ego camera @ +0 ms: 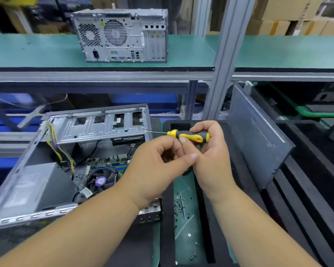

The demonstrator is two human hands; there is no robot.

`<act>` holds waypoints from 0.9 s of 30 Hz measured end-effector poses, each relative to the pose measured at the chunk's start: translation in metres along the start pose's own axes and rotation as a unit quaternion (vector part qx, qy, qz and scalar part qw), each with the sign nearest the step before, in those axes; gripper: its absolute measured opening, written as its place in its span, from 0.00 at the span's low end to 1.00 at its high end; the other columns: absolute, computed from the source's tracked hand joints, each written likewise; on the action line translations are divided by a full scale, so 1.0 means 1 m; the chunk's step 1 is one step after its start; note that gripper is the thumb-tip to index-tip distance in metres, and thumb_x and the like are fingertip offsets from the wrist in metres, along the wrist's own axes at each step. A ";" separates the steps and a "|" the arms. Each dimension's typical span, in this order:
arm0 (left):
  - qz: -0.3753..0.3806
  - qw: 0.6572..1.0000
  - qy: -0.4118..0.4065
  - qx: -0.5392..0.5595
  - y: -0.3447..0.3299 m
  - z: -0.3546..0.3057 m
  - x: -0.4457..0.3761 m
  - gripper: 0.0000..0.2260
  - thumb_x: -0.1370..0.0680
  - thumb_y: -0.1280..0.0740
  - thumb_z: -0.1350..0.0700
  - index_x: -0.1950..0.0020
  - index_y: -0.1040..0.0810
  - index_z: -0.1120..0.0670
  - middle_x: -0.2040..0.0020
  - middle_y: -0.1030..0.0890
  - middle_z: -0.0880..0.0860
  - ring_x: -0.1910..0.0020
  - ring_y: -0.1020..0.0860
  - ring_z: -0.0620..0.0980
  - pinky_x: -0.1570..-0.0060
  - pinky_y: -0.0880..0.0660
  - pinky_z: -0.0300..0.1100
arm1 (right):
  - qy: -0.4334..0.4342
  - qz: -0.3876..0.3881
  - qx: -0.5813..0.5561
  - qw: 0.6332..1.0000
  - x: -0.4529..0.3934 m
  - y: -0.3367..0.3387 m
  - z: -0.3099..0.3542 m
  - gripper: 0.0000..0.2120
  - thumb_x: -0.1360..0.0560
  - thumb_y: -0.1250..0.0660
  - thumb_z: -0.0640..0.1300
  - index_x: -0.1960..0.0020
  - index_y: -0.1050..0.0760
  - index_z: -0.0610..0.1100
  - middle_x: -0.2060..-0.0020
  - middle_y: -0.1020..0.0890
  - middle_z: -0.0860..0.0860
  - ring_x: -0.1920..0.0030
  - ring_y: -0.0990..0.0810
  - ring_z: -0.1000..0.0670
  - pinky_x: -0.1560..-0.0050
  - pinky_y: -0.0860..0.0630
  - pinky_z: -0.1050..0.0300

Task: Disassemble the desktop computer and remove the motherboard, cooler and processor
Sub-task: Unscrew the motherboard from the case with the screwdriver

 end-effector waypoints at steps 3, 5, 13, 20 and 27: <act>-0.018 1.000 0.008 -0.007 0.022 0.004 0.004 0.11 0.27 0.30 0.50 0.65 0.25 0.55 0.67 0.27 0.55 0.65 0.29 0.48 0.62 0.30 0.42 | 0.002 0.033 -0.012 0.999 -0.002 -0.023 0.000 0.13 0.31 0.29 0.47 0.51 0.29 0.51 0.51 0.25 0.38 0.51 0.24 0.35 0.49 0.26 0.31; -0.027 0.999 0.020 0.008 0.036 0.008 0.006 0.12 0.24 0.34 0.51 0.63 0.22 0.56 0.65 0.24 0.55 0.64 0.27 0.47 0.60 0.28 0.43 | -0.004 0.048 -0.012 0.999 -0.003 -0.038 -0.003 0.12 0.31 0.29 0.47 0.51 0.29 0.52 0.51 0.25 0.37 0.51 0.24 0.34 0.51 0.26 0.31; -0.054 0.998 0.015 -0.003 0.084 0.016 0.015 0.17 0.29 0.29 0.46 0.65 0.26 0.59 0.65 0.27 0.62 0.64 0.27 0.60 0.60 0.25 0.55 | 0.002 0.074 -0.013 0.997 -0.001 -0.091 -0.001 0.12 0.32 0.30 0.46 0.52 0.29 0.54 0.52 0.25 0.41 0.51 0.25 0.35 0.49 0.25 0.30; 0.030 0.998 0.042 0.022 0.113 0.031 0.014 0.10 0.25 0.31 0.51 0.63 0.23 0.55 0.60 0.24 0.65 0.60 0.25 0.63 0.52 0.25 0.60 | -0.034 0.096 -0.017 0.995 0.001 -0.120 -0.009 0.10 0.32 0.31 0.43 0.52 0.28 0.50 0.61 0.24 0.53 0.60 0.23 0.50 0.63 0.23 0.58; 0.189 0.961 0.137 -0.146 0.139 0.080 0.005 0.06 0.22 0.33 0.53 0.58 0.19 0.48 0.69 0.22 0.40 0.77 0.30 0.36 0.74 0.31 0.31 | -0.082 0.174 0.302 0.934 -0.006 -0.129 -0.021 0.10 0.29 0.28 0.42 0.56 0.27 0.54 0.63 0.25 0.54 0.63 0.27 0.54 0.62 0.30 0.56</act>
Point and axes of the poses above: each hand's wrist, its own x-axis away from the middle knuckle, its own y-axis out of the back of the hand, z = x × y, the point moved 7 cm from there along -x, towards the middle knuckle
